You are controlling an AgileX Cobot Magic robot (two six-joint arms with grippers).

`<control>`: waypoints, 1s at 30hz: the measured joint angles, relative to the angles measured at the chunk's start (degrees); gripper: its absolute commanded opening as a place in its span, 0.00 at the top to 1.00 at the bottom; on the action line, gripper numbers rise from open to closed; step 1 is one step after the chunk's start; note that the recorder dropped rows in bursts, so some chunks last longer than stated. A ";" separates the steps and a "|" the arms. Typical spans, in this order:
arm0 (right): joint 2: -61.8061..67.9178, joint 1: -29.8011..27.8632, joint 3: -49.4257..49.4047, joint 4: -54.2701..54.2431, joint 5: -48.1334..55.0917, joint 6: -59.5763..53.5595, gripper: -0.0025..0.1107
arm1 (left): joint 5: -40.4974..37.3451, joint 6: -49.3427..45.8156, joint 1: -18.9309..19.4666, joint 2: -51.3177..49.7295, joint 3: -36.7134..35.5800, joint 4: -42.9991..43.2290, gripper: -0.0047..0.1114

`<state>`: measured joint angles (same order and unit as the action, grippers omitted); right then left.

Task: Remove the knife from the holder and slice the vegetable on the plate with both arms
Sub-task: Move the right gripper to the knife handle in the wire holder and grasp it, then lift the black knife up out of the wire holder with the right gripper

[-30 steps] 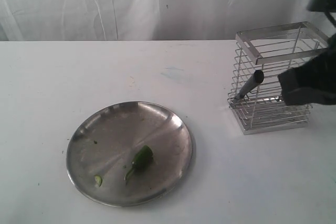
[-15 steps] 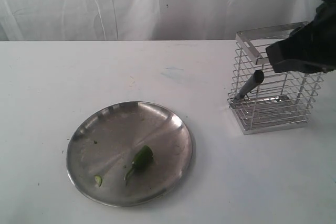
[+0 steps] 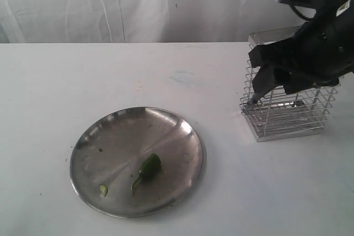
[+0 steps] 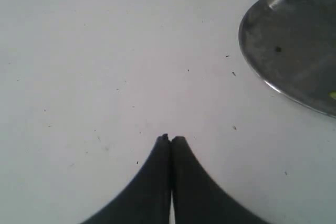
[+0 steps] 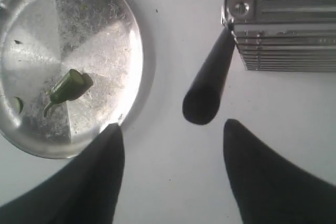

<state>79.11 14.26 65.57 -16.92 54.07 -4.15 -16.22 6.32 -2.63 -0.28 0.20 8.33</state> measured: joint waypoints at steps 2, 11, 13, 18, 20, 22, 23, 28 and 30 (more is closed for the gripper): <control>1.37 0.00 0.05 -0.03 -0.81 0.10 0.51 | 0.00 0.00 0.00 0.00 0.00 0.00 0.96; 4.87 0.00 0.13 1.98 -5.54 1.53 0.61 | 0.00 0.00 0.00 0.00 0.00 0.00 0.96; 5.24 0.00 0.13 2.08 -6.69 1.85 0.67 | 0.00 0.00 0.00 0.00 0.00 0.00 0.96; 5.59 0.00 0.13 3.31 -7.65 3.79 0.95 | 0.00 0.00 0.00 0.00 0.00 0.00 0.96; 5.59 0.00 0.39 3.79 -7.65 4.15 0.98 | 0.00 0.00 0.00 0.00 0.00 0.00 0.96; 5.59 0.00 0.62 4.25 -7.65 4.15 0.98 | 0.00 0.00 0.00 0.00 0.00 0.00 0.96; 5.59 0.00 0.84 4.37 -7.54 4.15 0.98 | 0.00 0.00 0.00 0.00 0.00 0.00 0.96; 4.51 0.00 3.98 4.82 -6.57 4.15 0.98 | 0.00 0.00 0.00 0.00 0.00 0.00 0.96; 3.79 0.00 5.73 4.82 -5.45 4.86 0.98 | 0.00 0.00 0.00 0.00 0.00 0.00 0.96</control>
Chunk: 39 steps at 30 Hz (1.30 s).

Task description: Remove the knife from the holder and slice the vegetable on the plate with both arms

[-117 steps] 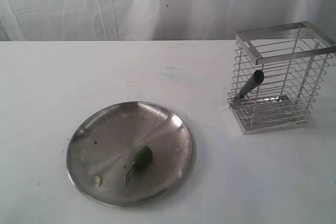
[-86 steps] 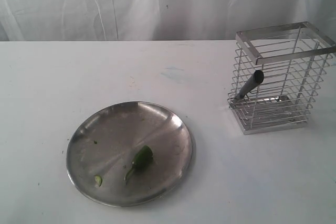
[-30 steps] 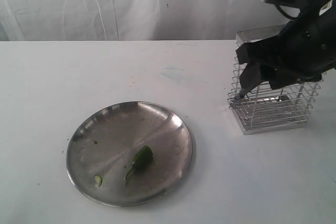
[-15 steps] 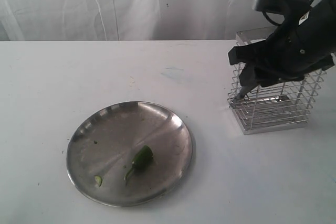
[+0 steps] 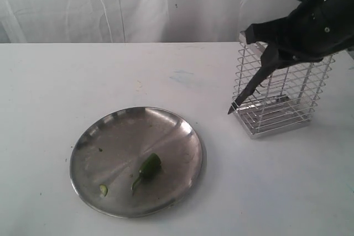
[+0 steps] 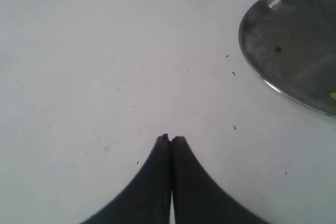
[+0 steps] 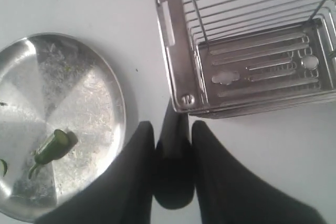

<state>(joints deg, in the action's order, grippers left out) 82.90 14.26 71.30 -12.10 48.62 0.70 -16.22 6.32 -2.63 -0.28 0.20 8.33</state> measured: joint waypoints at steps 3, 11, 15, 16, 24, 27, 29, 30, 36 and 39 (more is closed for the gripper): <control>-0.71 0.00 2.62 0.10 2.99 0.24 0.98 | 0.00 0.00 0.00 0.00 0.00 0.00 0.96; -5.21 0.00 7.31 4.08 11.59 0.34 0.98 | 0.10 -0.11 0.00 0.00 0.00 0.00 0.96; -9.85 0.00 8.76 4.53 13.75 -0.05 0.98 | 0.10 -0.11 0.00 0.00 0.00 0.00 0.96; -11.18 0.00 8.88 4.62 13.89 -0.17 0.98 | 0.10 -0.11 0.00 0.00 0.00 0.00 0.96; -20.40 0.00 7.73 -1.22 11.37 -0.17 0.98 | 0.10 -0.11 0.00 0.00 0.00 0.00 0.96; -24.21 0.00 2.69 -8.58 5.75 -0.17 0.98 | 0.10 -0.11 0.00 0.00 0.00 0.00 0.96; -25.88 0.00 -3.37 -14.96 0.22 -0.17 0.98 | 0.10 -0.11 0.00 0.00 0.00 0.00 0.96; -26.17 0.00 -5.43 -17.64 -1.93 -0.06 0.98 | 0.10 -0.11 0.00 0.00 0.00 0.00 0.96; -29.31 0.00 -31.29 -44.19 -22.74 -2.85 0.98 | 0.10 -0.11 0.00 0.00 0.00 0.00 0.96; -32.60 0.00 -39.43 -48.10 -27.42 -3.73 0.98 | 0.10 -0.11 0.00 0.00 0.00 0.00 0.96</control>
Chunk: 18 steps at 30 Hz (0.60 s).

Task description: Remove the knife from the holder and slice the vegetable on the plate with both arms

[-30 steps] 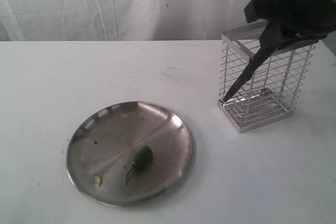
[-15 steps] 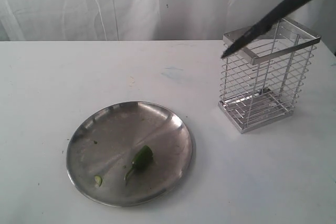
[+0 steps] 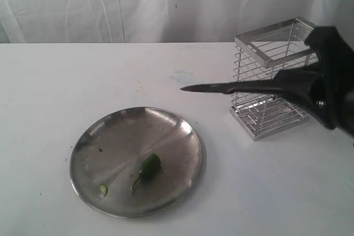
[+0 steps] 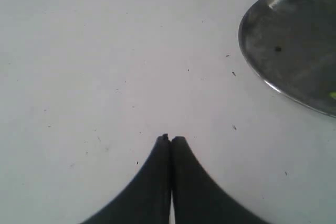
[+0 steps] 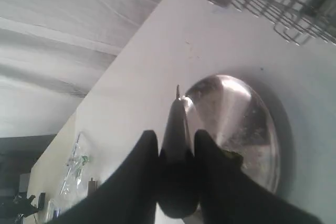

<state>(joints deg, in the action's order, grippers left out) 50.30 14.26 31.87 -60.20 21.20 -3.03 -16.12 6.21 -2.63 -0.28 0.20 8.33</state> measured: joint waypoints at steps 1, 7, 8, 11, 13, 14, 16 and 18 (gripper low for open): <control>-0.40 0.00 -2.57 -1.07 -0.40 -0.13 0.98 | 0.00 0.00 0.00 0.00 0.00 0.00 0.96; -0.46 0.00 -12.62 -21.44 -7.02 -13.37 0.98 | 0.00 0.00 0.00 0.00 0.00 0.00 0.96; -0.12 0.00 -12.95 -25.46 -6.80 -17.60 0.98 | 0.00 0.00 0.00 0.00 0.00 0.00 0.96; 4.43 0.00 -12.29 -37.65 -3.69 -40.89 0.98 | 0.00 0.00 0.00 0.00 0.00 0.00 0.96; 9.02 0.00 -10.74 -39.13 4.05 -51.58 0.98 | 0.00 0.00 0.00 0.00 0.00 0.00 0.96; 10.69 0.00 -10.28 -39.25 7.02 -54.32 0.98 | 0.00 0.00 0.00 0.00 0.00 0.00 0.96; 15.88 0.00 -9.65 -39.52 11.61 -58.95 0.98 | 0.00 0.00 0.00 0.00 0.00 0.00 0.96; 17.85 0.00 -9.65 -39.61 12.50 -61.36 0.98 | 0.00 0.00 0.00 0.00 0.00 0.00 0.96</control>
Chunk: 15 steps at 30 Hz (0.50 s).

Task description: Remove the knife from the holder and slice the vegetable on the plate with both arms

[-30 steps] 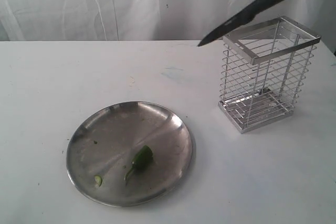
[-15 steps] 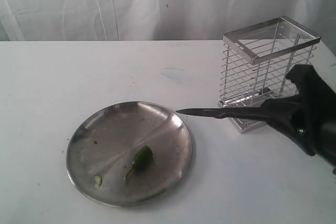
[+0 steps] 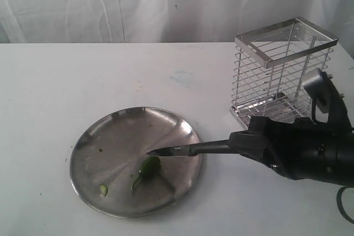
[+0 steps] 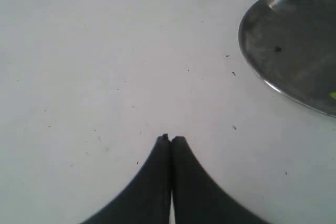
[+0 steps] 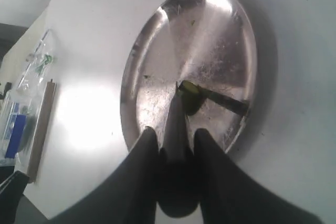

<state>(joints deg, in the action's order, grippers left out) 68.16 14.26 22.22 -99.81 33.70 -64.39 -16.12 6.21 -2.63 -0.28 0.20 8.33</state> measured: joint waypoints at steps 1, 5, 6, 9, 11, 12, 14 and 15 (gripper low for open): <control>0.11 0.00 0.00 -0.11 0.75 -1.04 0.98 | 0.00 0.00 0.00 0.00 0.00 0.00 0.96; 0.46 0.00 0.00 -0.01 7.12 -7.48 0.98 | 0.00 0.00 0.00 0.00 0.00 0.00 0.96; 0.46 0.00 0.00 0.14 8.04 -8.49 0.98 | 0.00 0.00 0.00 0.00 0.00 0.00 0.96; 0.46 0.00 0.00 2.77 9.49 -10.54 0.98 | 0.00 0.00 0.00 0.00 0.00 0.00 0.96; 0.46 0.00 0.00 4.49 9.02 -10.80 0.98 | 0.00 0.00 0.00 0.00 0.00 0.00 0.96; 0.46 0.00 0.00 4.98 8.14 -10.80 0.98 | 0.00 0.00 0.00 0.00 0.00 0.00 0.96; 0.46 0.00 0.00 5.38 5.82 -10.04 0.98 | 0.00 0.00 0.00 0.00 0.00 0.00 0.96; 0.46 0.00 0.00 5.84 4.45 -8.83 0.98 | 0.00 0.00 0.00 0.00 0.00 0.00 0.96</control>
<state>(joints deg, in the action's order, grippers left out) 68.62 14.26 22.22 -93.96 38.15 -73.22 -16.12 6.21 -2.63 -0.28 0.20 8.33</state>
